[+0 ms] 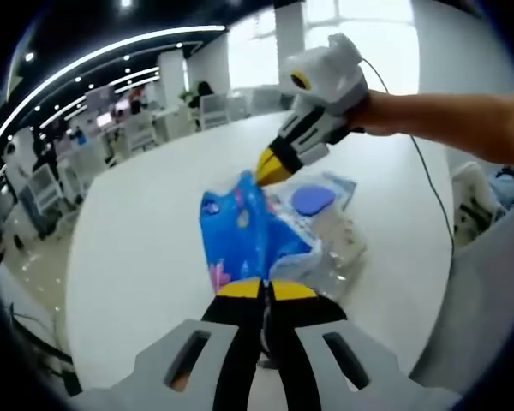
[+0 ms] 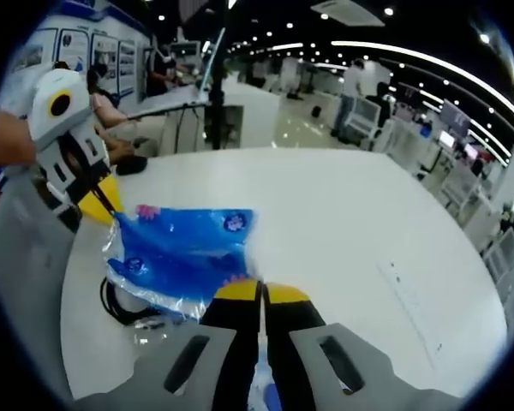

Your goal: Arrange the tabletop items into an orderly group along one side of the table until the central work area is clear of visible clutter.

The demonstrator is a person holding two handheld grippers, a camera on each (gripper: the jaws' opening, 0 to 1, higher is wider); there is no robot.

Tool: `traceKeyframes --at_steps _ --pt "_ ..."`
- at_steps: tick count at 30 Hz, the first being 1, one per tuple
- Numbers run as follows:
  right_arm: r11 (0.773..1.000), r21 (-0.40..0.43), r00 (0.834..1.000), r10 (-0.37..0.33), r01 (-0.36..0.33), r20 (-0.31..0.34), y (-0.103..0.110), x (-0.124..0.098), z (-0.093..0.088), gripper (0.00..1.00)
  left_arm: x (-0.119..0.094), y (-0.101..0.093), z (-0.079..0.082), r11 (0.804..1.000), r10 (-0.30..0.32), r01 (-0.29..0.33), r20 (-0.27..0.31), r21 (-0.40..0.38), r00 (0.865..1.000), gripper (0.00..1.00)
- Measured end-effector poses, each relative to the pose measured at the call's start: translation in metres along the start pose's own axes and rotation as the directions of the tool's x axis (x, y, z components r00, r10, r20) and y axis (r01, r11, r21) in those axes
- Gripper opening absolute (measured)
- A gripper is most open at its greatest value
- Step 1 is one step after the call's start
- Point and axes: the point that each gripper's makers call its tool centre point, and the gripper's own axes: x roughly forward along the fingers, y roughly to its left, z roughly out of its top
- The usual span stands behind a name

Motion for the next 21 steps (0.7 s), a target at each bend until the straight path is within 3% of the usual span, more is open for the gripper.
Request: traceKeyframes --at_steps 10,14,21 --pt "0.997 0.032 0.997 -0.073 0.073 -0.022 -0.003 -0.063 -0.031 0.01 0.015 -0.032 0.031 0.991 -0.122 0.120 0.017 0.065 0.992 0.00" --pt "0.991 0.076 0.994 -0.105 0.106 -0.028 -0.004 -0.095 -0.050 0.01 0.028 -0.052 0.040 0.977 -0.185 0.183 0.006 0.108 0.983 0.00" --pt "0.971 0.138 0.980 -0.185 0.193 -0.070 -0.008 -0.157 -0.093 0.01 0.060 -0.090 0.073 0.941 -0.282 0.278 -0.003 0.194 0.959 0.00"
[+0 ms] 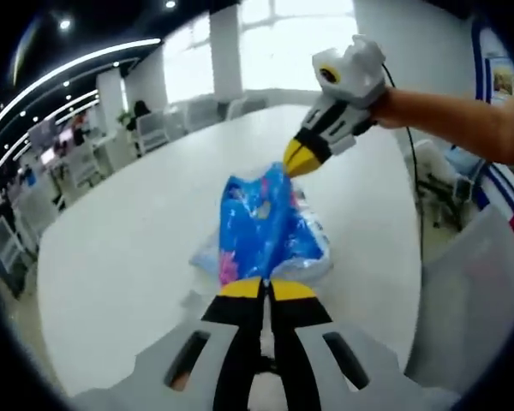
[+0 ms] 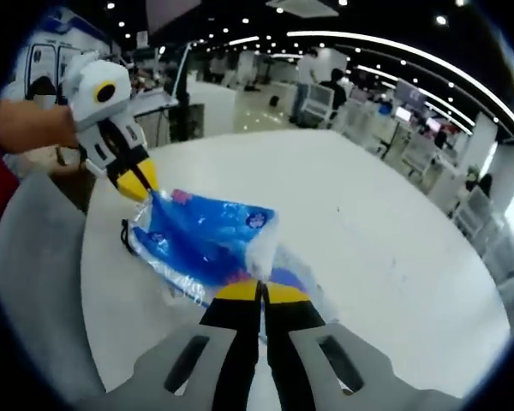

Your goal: Arrange the tabletop items into an orderly group along one side of the table until the central work area is clear of visible clutter.

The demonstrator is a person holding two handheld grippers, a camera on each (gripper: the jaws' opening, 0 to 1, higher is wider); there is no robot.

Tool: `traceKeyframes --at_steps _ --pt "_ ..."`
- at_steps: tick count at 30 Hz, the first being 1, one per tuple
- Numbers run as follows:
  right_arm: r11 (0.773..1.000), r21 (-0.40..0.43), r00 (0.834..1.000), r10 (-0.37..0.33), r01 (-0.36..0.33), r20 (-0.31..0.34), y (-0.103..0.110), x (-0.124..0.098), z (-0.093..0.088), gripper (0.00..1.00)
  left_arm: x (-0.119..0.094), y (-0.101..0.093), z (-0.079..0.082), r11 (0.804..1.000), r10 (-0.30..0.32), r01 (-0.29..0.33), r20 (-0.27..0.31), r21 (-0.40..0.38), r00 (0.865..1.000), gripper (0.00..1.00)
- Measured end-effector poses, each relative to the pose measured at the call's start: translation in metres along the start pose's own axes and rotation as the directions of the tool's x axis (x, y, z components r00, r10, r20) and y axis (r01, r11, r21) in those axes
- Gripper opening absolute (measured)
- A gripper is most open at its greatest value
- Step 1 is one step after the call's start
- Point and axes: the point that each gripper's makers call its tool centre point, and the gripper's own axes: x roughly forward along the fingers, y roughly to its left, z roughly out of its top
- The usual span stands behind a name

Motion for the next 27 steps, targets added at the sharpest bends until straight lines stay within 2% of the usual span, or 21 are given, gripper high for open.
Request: traceKeyframes --at_steps 4,9,14,20,27 --pt "0.998 0.035 0.999 -0.051 0.051 -0.017 -0.012 -0.030 -0.026 0.01 0.029 -0.015 0.022 0.997 -0.052 0.053 -0.005 0.062 0.999 0.00" --pt "0.989 0.092 0.993 -0.111 0.115 -0.046 -0.029 -0.064 -0.061 0.01 0.062 -0.032 0.045 0.989 -0.122 0.121 0.001 0.087 0.993 0.00" --pt "0.977 0.132 0.985 -0.161 0.169 -0.066 -0.043 -0.089 -0.086 0.01 0.098 -0.046 0.064 0.976 -0.173 0.172 -0.006 0.133 0.985 0.00" --pt "0.962 0.169 0.975 -0.202 0.215 -0.087 -0.063 -0.103 -0.110 0.01 0.128 -0.054 0.080 0.966 -0.200 0.200 -0.017 0.166 0.980 0.00" --pt "0.954 0.173 0.967 -0.227 0.244 -0.114 -0.083 -0.102 -0.125 0.01 0.162 -0.051 0.088 0.960 -0.201 0.205 -0.039 0.191 0.979 0.00"
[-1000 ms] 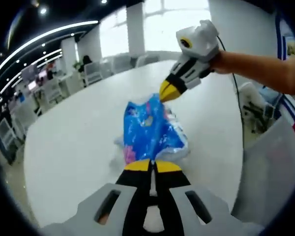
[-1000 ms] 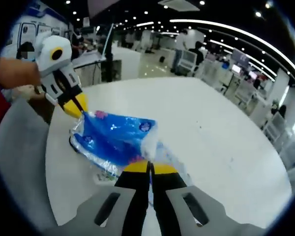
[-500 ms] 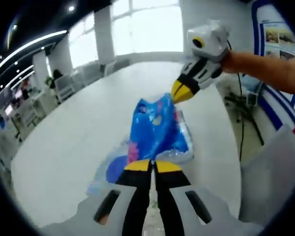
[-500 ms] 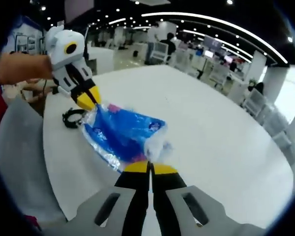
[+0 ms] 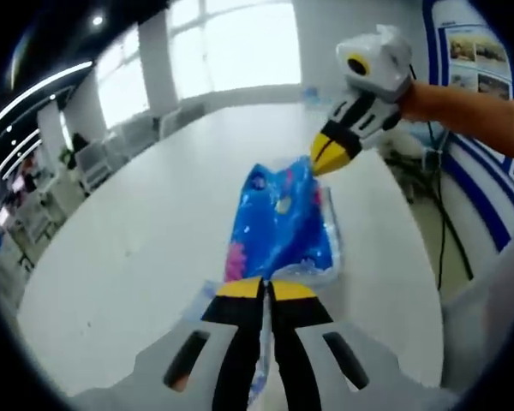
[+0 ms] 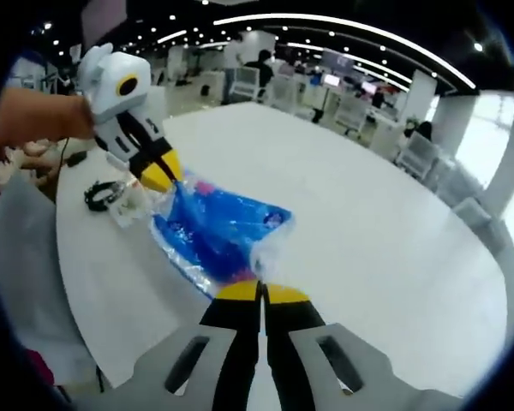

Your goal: Arrange the tabletop items into an orderly group along one side of the table until the central work area is clear of visible clutter.

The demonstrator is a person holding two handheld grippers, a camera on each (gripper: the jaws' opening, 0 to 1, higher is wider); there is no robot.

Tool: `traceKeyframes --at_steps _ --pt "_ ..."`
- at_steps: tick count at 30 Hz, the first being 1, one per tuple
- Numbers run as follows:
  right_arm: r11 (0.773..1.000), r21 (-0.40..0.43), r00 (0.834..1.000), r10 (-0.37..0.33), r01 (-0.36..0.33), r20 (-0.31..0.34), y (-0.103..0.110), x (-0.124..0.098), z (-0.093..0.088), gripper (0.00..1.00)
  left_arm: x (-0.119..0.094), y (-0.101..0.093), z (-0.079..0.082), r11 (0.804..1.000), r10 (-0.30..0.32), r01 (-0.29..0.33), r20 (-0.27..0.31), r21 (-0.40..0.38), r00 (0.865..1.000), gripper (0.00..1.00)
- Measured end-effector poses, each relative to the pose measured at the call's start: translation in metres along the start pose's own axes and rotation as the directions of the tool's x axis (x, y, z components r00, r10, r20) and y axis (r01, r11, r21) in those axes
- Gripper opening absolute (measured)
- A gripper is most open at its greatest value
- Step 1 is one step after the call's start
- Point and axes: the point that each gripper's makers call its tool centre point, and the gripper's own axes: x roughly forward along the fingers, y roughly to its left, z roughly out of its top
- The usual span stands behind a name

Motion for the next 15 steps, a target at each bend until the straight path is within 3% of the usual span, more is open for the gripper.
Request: traceKeyframes --at_steps 15 --pt "0.998 0.065 1.000 -0.007 0.009 -0.027 -0.036 0.032 -0.037 0.01 0.057 0.024 -0.010 1.000 -0.001 0.002 -0.072 0.013 0.997 0.00"
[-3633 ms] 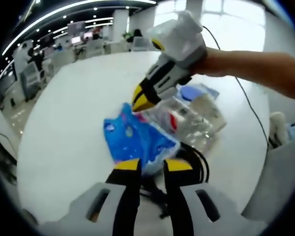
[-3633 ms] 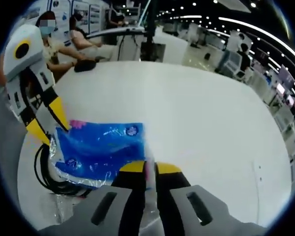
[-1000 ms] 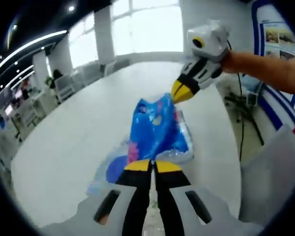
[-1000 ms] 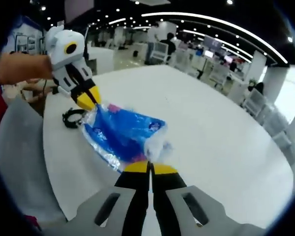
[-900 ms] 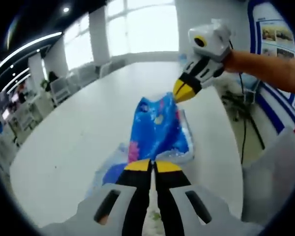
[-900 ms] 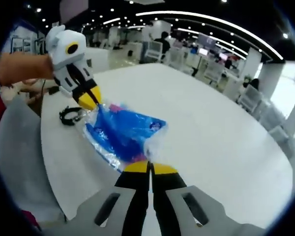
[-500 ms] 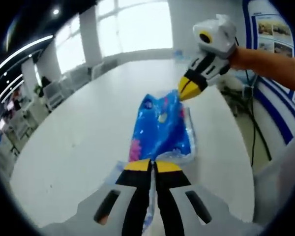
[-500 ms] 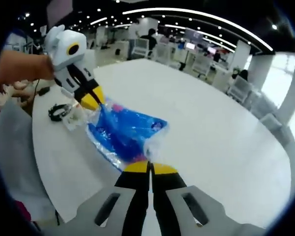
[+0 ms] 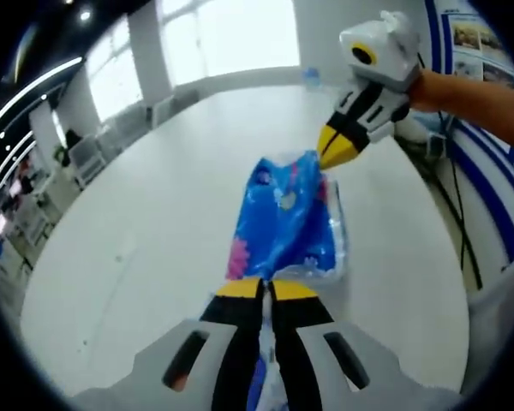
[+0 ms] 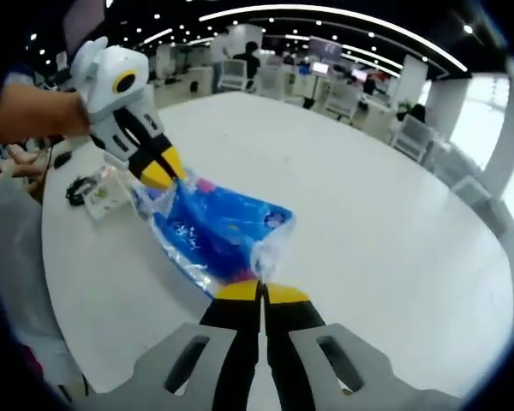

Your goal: Arrange the tabletop items into an orderly group along one side of the table until the central work area is clear of visible clutter.

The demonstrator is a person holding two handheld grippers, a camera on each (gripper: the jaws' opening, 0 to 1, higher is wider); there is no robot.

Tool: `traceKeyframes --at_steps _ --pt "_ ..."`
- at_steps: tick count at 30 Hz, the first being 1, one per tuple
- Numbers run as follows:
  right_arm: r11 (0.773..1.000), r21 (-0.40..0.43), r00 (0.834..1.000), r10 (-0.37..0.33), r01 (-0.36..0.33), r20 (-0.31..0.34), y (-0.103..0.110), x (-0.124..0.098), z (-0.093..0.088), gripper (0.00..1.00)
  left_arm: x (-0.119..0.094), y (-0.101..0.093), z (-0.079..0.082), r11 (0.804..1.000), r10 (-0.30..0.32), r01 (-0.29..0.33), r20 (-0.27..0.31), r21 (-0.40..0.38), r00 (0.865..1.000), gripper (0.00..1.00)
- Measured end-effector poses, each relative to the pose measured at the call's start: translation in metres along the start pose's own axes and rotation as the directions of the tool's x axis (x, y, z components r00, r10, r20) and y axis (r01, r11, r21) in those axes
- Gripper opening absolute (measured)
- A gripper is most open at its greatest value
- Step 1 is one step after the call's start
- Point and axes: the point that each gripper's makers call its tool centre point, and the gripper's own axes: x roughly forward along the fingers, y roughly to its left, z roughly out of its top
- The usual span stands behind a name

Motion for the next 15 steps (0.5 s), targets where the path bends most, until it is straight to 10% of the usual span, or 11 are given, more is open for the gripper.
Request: traceKeyframes --at_steps 15 --pt "0.999 0.033 0.999 -0.006 0.007 -0.032 -0.019 0.034 -0.028 0.01 0.039 0.012 -0.016 1.000 0.002 -0.001 -0.078 0.017 0.997 0.02"
